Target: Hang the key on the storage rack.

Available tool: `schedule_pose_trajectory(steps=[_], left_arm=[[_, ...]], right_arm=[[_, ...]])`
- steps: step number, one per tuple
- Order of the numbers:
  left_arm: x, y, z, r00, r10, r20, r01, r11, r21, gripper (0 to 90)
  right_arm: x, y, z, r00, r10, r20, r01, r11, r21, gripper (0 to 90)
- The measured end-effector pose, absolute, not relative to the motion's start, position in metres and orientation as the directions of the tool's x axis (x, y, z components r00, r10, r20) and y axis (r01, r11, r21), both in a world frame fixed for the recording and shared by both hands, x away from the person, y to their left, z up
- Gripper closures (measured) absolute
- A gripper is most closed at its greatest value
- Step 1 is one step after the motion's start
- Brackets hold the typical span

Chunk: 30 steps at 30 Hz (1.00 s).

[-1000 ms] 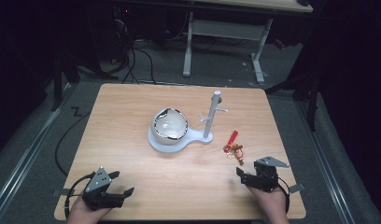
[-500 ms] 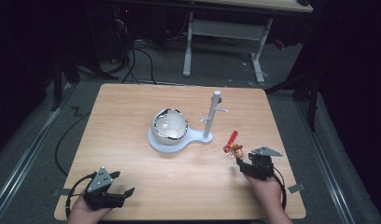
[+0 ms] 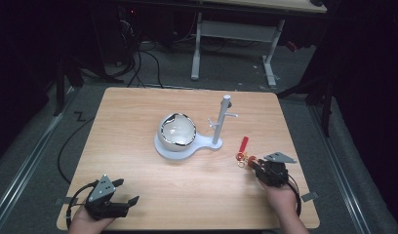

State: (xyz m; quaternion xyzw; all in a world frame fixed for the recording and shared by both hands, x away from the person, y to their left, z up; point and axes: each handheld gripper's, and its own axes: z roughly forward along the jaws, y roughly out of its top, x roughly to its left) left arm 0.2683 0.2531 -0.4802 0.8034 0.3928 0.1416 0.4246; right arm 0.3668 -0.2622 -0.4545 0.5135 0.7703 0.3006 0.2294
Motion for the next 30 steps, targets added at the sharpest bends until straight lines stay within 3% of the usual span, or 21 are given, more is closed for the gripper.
schedule_pose_trajectory(steps=[8,13,17,21,30], left_arm=[[0.27,0.249,-0.481,0.661,0.743,-0.104,0.511,-0.344,0.788,17.9],[0.271,0.249,-0.482,0.658,0.746,-0.107,0.516,-0.343,0.785,17.9],[0.27,0.249,-0.483,0.657,0.746,-0.106,0.519,-0.346,0.782,18.0],[0.27,0.248,-0.483,0.658,0.746,-0.103,0.52,-0.352,0.778,18.0],[0.269,0.253,-0.483,0.652,0.75,-0.108,0.523,-0.342,0.781,18.0]], right_arm=[[0.363,-0.312,-0.464,-0.262,0.964,-0.041,0.687,0.216,0.694,65.4],[0.371,-0.318,-0.465,-0.209,0.976,-0.06,0.695,0.191,0.693,52.6],[0.37,-0.307,-0.452,-0.227,0.97,-0.083,0.651,0.215,0.728,52.6],[0.384,-0.273,-0.445,-0.331,0.943,-0.044,0.654,0.263,0.709,58.0],[0.412,-0.246,-0.453,-0.342,0.938,-0.044,0.69,0.283,0.666,58.7]])
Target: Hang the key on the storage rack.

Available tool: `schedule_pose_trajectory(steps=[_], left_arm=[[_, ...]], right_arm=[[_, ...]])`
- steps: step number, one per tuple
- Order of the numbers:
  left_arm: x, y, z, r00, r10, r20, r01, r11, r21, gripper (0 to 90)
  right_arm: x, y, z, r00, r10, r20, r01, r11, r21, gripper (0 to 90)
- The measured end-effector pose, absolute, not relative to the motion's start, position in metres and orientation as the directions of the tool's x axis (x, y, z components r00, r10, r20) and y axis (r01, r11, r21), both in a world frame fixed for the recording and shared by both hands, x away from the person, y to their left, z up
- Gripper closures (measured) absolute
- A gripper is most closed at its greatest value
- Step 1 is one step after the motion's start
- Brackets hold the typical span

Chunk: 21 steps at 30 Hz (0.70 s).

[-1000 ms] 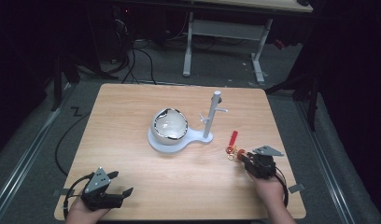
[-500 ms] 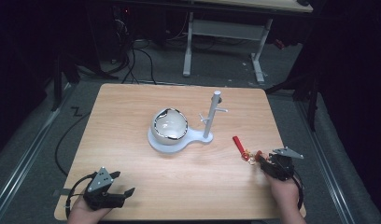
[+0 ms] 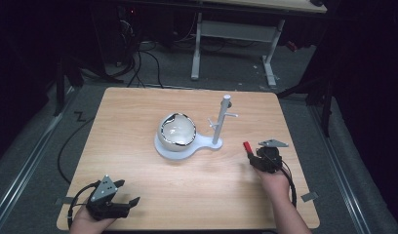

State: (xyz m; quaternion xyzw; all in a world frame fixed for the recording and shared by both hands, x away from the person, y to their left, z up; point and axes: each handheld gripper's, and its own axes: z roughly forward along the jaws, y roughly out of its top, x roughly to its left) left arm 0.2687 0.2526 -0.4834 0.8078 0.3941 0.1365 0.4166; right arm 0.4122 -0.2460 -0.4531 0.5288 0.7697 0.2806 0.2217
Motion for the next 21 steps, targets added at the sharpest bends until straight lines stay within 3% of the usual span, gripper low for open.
schedule_pose_trajectory(steps=[7,16,17,18,21], left_arm=[[0.267,0.251,-0.482,0.659,0.746,-0.101,0.516,-0.35,0.782,18.1],[0.267,0.253,-0.483,0.651,0.752,-0.106,0.524,-0.343,0.779,18.2],[0.267,0.253,-0.483,0.65,0.752,-0.106,0.524,-0.343,0.78,18.2],[0.267,0.254,-0.483,0.649,0.753,-0.106,0.523,-0.342,0.781,18.2],[0.267,0.254,-0.482,0.65,0.753,-0.105,0.522,-0.342,0.781,18.2]], right_arm=[[0.428,-0.237,-0.448,-0.35,0.933,-0.083,0.694,0.318,0.646,60.7],[0.458,-0.233,-0.471,-0.34,0.938,-0.068,0.795,0.325,0.512,65.3],[0.459,-0.232,-0.472,-0.34,0.937,-0.081,0.797,0.333,0.504,66.4],[0.46,-0.232,-0.472,-0.346,0.936,-0.071,0.805,0.335,0.49,73.9],[0.46,-0.231,-0.471,-0.356,0.931,-0.079,0.803,0.347,0.484,74.7]])
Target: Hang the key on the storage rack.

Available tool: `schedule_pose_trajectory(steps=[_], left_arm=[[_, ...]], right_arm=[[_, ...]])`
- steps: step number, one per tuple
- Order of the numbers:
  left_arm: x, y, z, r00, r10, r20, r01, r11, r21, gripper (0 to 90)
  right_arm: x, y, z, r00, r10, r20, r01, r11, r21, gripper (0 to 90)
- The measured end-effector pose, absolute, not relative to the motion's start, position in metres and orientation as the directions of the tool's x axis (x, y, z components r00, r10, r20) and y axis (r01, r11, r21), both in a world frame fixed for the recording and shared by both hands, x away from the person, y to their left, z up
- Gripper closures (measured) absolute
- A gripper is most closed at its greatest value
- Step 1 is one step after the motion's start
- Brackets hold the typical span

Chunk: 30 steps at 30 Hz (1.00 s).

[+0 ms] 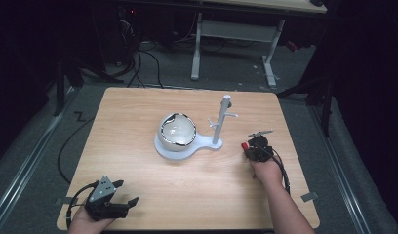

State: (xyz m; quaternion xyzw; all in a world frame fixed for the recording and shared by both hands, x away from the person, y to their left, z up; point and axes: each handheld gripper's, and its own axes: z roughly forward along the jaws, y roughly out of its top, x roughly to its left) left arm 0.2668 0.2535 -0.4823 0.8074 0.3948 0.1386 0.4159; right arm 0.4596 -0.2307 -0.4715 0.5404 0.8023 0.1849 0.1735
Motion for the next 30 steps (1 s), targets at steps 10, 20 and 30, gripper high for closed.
schedule_pose_trajectory(steps=[10,20,30], left_arm=[[0.266,0.252,-0.482,0.654,0.75,-0.101,0.52,-0.349,0.779,18.2],[0.267,0.251,-0.483,0.654,0.75,-0.099,0.521,-0.353,0.777,18.2],[0.266,0.249,-0.482,0.661,0.745,-0.094,0.515,-0.359,0.779,18.3]], right_arm=[[0.448,-0.225,-0.44,-0.434,0.899,-0.066,0.768,0.407,0.495,75.1],[0.44,-0.217,-0.363,-0.566,0.821,-0.079,0.721,0.539,0.435,85.4],[0.437,-0.211,-0.325,-0.619,0.777,-0.117,0.702,0.614,0.36,84.8]])
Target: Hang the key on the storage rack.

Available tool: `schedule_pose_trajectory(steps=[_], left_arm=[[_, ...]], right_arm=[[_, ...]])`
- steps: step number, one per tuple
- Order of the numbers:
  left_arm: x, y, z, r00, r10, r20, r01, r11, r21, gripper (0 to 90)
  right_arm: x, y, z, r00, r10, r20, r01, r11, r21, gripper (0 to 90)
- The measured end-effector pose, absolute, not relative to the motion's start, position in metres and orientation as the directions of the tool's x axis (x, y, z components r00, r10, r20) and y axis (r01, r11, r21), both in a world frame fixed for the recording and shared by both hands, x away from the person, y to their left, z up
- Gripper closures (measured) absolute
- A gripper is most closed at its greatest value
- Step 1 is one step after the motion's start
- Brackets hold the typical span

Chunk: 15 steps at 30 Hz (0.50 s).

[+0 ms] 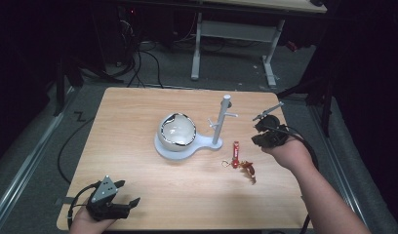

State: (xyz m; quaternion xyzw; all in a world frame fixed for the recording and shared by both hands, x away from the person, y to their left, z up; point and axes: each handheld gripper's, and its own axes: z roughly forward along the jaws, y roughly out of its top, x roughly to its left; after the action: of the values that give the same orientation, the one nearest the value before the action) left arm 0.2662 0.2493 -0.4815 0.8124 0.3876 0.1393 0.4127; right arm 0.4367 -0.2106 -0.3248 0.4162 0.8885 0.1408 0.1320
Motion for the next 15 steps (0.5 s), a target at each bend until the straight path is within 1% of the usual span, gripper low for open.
schedule_pose_trajectory(steps=[1,2,4,5,6,7,10,13,15], left_arm=[[0.266,0.249,-0.482,0.661,0.744,-0.094,0.516,-0.36,0.777,18.3],[0.266,0.249,-0.482,0.661,0.744,-0.095,0.518,-0.361,0.776,18.3],[0.267,0.249,-0.483,0.662,0.744,-0.095,0.519,-0.363,0.774,18.3],[0.267,0.249,-0.483,0.662,0.743,-0.096,0.519,-0.363,0.774,18.4],[0.267,0.249,-0.483,0.662,0.743,-0.096,0.519,-0.363,0.774,18.4],[0.267,0.248,-0.483,0.663,0.742,-0.095,0.518,-0.365,0.774,18.4],[0.267,0.249,-0.483,0.664,0.742,-0.094,0.519,-0.366,0.773,18.4],[0.267,0.249,-0.483,0.663,0.742,-0.096,0.518,-0.363,0.774,18.4],[0.267,0.249,-0.483,0.665,0.741,-0.096,0.517,-0.364,0.775,18.5]], right_arm=[[0.437,-0.209,-0.329,-0.63,0.769,-0.11,0.704,0.625,0.338,83.9],[0.436,-0.201,-0.344,-0.66,0.741,-0.121,0.695,0.664,0.275,82.4],[0.436,-0.198,-0.349,-0.667,0.736,-0.119,0.695,0.671,0.257,81.5],[0.437,-0.19,-0.36,-0.683,0.722,-0.108,0.691,0.688,0.222,80.3],[0.437,-0.19,-0.36,-0.683,0.722,-0.108,0.691,0.688,0.222,80.3],[0.442,-0.181,-0.371,-0.703,0.703,-0.11,0.681,0.709,0.181,78.4],[0.447,-0.175,-0.378,-0.7,0.708,-0.096,0.691,0.705,0.157,76.9],[0.461,-0.166,-0.397,-0.661,0.749,-0.044,0.741,0.661,0.118,72.0],[0.469,-0.164,-0.408,-0.639,0.768,-0.039,0.763,0.64,0.092,68.8]])
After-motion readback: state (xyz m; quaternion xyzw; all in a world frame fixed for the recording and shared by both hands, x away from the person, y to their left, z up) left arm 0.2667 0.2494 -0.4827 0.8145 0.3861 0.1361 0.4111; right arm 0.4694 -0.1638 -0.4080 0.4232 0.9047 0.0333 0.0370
